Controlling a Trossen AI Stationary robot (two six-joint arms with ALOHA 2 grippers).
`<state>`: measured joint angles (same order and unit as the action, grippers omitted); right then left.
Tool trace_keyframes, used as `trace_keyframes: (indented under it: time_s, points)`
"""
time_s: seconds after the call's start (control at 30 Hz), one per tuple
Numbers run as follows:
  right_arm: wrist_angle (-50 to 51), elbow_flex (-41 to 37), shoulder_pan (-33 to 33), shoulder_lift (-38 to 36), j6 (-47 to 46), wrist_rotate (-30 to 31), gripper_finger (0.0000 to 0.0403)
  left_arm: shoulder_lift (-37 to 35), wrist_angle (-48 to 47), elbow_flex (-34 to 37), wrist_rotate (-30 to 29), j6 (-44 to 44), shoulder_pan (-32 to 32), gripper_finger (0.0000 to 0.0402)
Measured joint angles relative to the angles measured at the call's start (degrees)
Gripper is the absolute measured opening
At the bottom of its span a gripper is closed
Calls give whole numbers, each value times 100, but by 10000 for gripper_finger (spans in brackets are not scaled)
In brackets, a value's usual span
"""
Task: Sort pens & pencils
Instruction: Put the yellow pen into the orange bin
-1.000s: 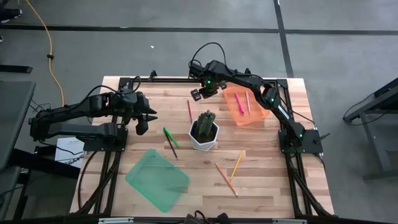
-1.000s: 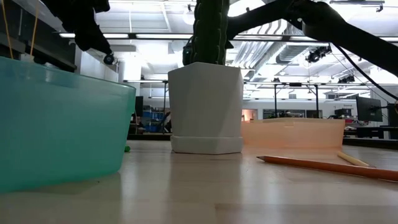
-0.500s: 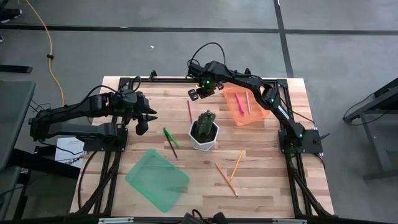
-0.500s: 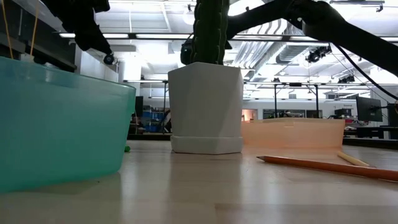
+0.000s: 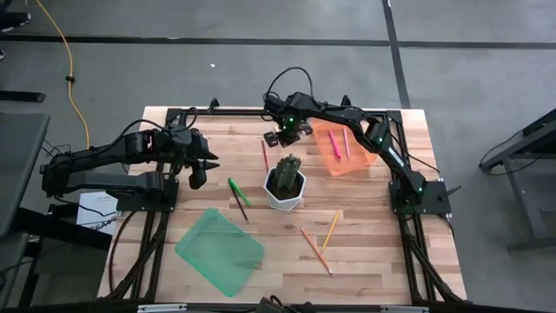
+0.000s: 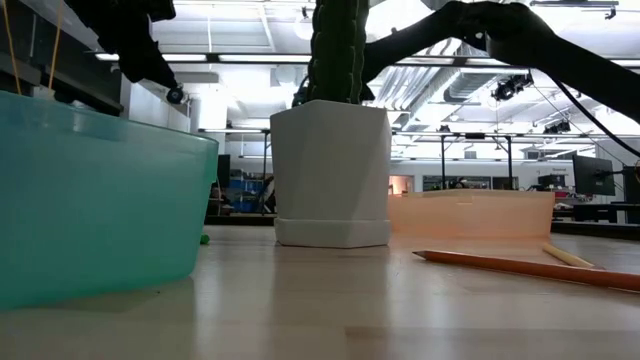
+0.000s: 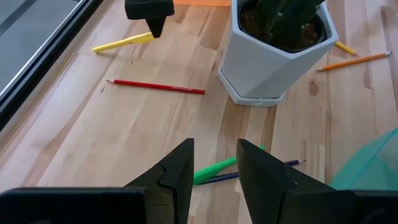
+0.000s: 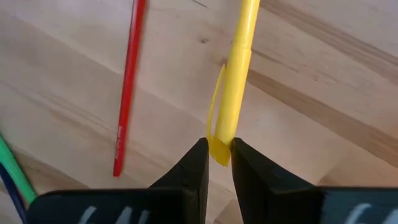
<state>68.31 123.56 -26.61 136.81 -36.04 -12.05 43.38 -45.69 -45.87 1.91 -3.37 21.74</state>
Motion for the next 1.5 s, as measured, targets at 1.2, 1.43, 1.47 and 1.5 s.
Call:
trace_keyframes:
  time_s: [1.2,1.43,1.47,1.5]
  points:
    - [-181,-1,-76,227,8,-147,48,0,3,0,0,10,0,108]
    - [-286,1,-83,394,-99,-184,60,-2,-3,0,0,10,0,108]
    - [-230,1,-79,400,-100,-170,63,-2,-24,0,0,10,0,108]
    - [-236,1,-76,399,-102,-170,66,-2,-59,0,-1,10,0,108]
